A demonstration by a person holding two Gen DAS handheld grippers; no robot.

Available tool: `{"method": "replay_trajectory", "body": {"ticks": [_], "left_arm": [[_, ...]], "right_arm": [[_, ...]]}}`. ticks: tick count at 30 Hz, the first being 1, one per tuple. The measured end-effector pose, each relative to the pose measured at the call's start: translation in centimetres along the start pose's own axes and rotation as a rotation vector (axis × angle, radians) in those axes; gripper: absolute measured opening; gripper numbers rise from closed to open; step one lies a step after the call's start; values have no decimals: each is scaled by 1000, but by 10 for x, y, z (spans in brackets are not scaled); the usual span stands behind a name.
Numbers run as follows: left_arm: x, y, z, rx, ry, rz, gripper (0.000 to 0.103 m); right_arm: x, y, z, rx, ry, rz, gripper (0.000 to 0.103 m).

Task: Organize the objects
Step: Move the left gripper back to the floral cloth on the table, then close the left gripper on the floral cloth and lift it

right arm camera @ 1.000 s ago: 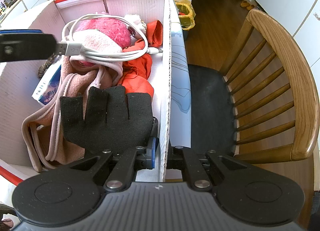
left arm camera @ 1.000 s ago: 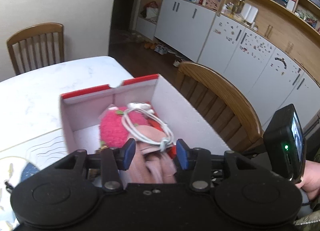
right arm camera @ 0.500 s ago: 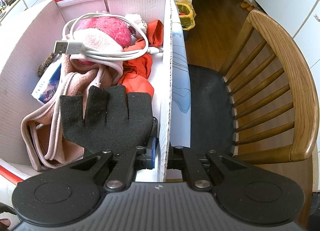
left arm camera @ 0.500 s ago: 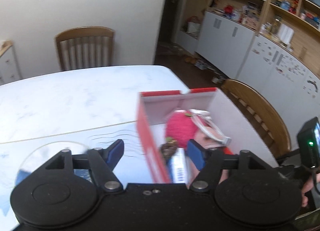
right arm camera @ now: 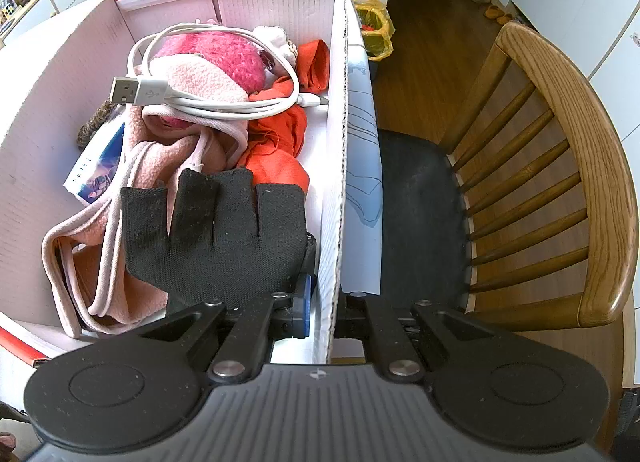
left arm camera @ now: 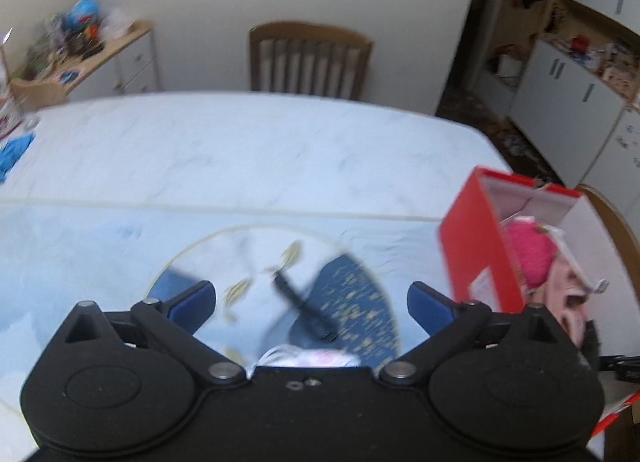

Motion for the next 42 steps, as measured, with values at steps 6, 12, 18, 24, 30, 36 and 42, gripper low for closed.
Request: {"method": "replay_trajectory", "body": {"ticks": [6, 12, 18, 24, 30, 36, 42], "left_arm": [[30, -11, 12, -30, -4, 71, 102], [66, -18, 3, -33, -38, 135, 101], [89, -23, -20, -26, -164, 139, 99], [87, -27, -22, -58, -224, 95, 92], [92, -34, -21, -13, -193, 137, 73], [89, -34, -19, 25, -153, 140, 52], [86, -31, -16, 91, -98, 149, 30]], "right_arm": [[1, -1, 1, 3, -1, 3, 7], [1, -1, 0, 7, -2, 5, 7], [1, -1, 0, 10, -3, 6, 7], [1, -2, 0, 15, -7, 7, 7], [3, -2, 0, 18, -9, 9, 7], [4, -2, -1, 37, -41, 12, 7], [8, -1, -4, 36, -44, 11, 7]]}}
Point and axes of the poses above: each gripper's, at about its wrist camera, not at the fingertips, and y roughly against the way its jaws point, z to its left, x to its underside, the point moved 6 cm from there along -y, roughly the way its jaws point, and after that the axes turned 8 degrees about -z, right-handed, at the moved point
